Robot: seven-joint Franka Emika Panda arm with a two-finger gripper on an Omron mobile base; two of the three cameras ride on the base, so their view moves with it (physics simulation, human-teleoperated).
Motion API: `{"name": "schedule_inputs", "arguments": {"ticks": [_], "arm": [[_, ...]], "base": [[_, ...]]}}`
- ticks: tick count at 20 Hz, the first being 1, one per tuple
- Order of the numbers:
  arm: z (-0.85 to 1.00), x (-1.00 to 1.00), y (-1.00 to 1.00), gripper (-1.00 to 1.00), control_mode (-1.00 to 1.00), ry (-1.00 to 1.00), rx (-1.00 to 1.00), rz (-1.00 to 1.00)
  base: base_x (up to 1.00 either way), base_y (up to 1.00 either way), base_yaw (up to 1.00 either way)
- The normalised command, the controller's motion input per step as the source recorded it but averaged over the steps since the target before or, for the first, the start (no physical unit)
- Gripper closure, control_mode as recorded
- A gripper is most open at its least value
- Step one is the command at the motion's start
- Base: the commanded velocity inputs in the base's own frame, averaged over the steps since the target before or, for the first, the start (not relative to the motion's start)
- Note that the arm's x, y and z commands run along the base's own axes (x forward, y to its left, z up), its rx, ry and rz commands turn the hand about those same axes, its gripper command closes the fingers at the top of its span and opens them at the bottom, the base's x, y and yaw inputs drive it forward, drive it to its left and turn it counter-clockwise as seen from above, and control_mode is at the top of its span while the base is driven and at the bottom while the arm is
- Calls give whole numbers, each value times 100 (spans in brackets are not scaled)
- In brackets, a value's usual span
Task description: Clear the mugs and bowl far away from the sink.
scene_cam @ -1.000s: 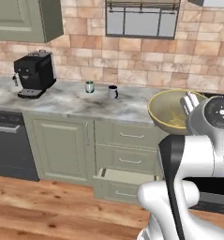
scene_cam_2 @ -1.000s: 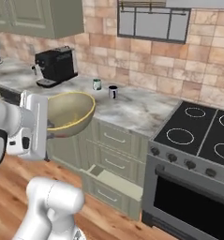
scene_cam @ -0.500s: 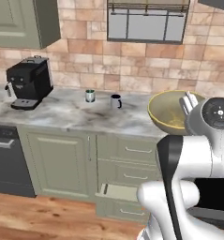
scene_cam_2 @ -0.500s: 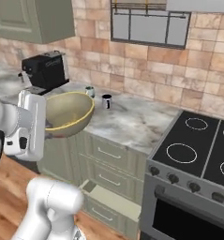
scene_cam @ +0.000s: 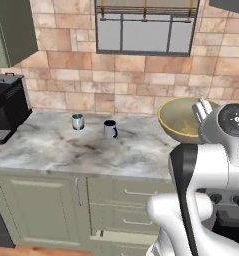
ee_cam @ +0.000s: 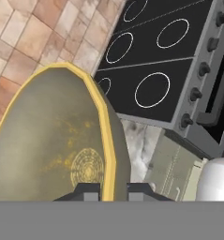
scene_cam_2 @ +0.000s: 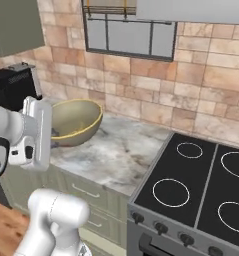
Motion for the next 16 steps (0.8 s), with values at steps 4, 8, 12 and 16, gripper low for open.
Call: {"name": "schedule_inputs", "arguments": {"ticks": [4,8,12,16], "arm": [[0,0,0,100,100,0,0,0],[0,0,0,100,100,0,0,0],[0,0,0,100,100,0,0,0],[0,0,0,100,100,0,0,0]], "base": [[100,2,-29],[97,0,-29],[98,0,-31],[99,0,-29]]}}
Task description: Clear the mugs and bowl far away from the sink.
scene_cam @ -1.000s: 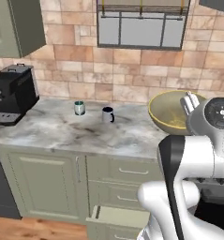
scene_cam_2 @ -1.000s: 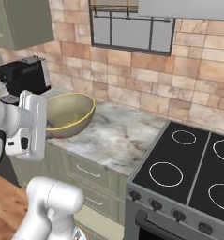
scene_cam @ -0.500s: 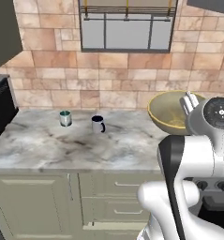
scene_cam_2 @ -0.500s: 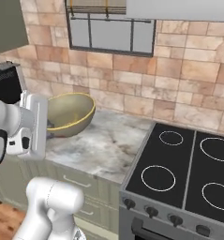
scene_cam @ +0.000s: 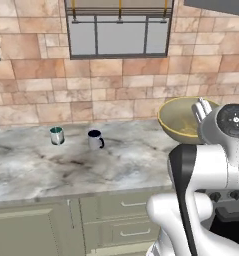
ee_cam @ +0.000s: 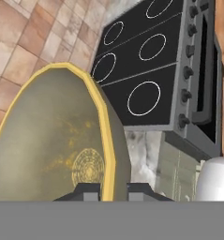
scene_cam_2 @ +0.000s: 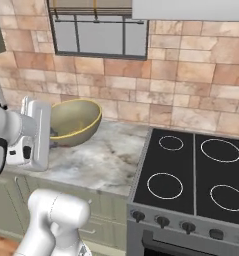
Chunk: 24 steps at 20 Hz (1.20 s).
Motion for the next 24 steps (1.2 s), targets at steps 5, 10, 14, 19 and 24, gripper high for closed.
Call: {"name": "schedule_inputs", "arguments": {"ticks": [5,10,14,19,24], "arm": [[0,0,0,100,100,0,0,0],[0,0,0,100,100,0,0,0],[0,0,0,100,100,0,0,0],[0,0,0,100,100,0,0,0],[-28,76,0,100,-100,10,11,-21]], "base": [[56,-22,-2],[90,-3,-12],[99,3,-32],[97,5,-35],[19,1,-7]]}}
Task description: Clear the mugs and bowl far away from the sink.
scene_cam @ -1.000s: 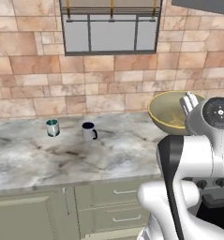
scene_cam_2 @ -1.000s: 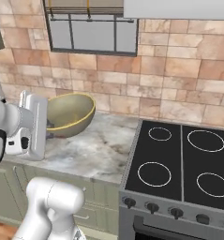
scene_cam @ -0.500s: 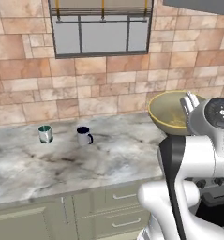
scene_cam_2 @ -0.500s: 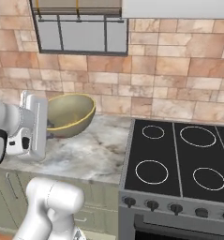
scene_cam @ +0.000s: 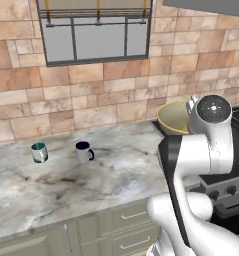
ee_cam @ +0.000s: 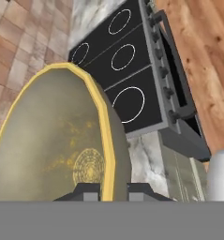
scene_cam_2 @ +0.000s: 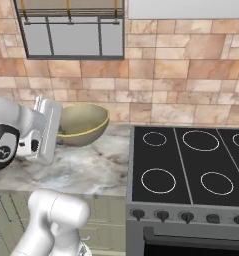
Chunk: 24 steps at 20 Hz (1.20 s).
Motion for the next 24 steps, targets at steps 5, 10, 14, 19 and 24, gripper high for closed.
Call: {"name": "schedule_inputs", "arguments": {"ticks": [5,10,14,19,24], "arm": [[-28,62,5,100,-100,12,9,-3],[-19,55,0,100,-100,3,-1,15],[-24,38,0,100,-100,-2,-13,25],[-31,29,0,100,-100,-1,-9,30],[-43,42,0,100,-100,4,0,31]], "base": [[0,0,0],[0,0,0],[0,0,0],[0,0,0],[0,0,0]]}}
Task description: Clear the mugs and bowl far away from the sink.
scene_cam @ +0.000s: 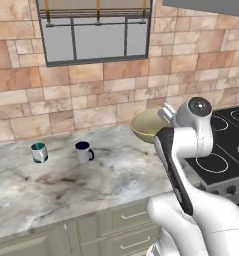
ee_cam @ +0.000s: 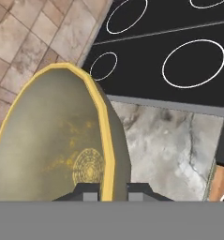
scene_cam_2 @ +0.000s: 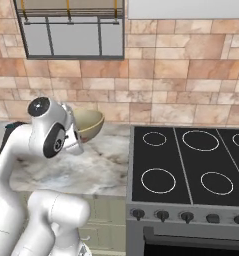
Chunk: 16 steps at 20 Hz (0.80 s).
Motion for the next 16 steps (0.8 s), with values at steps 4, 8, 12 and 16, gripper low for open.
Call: {"name": "schedule_inputs", "arguments": {"ticks": [4,8,12,16], "arm": [[-48,49,0,100,-100,19,1,24],[-39,47,0,100,-100,14,0,17],[-34,31,0,100,-100,0,0,4],[-46,31,0,100,-100,0,0,2]], "base": [[0,0,0],[0,0,0],[0,0,0],[0,0,0]]}}
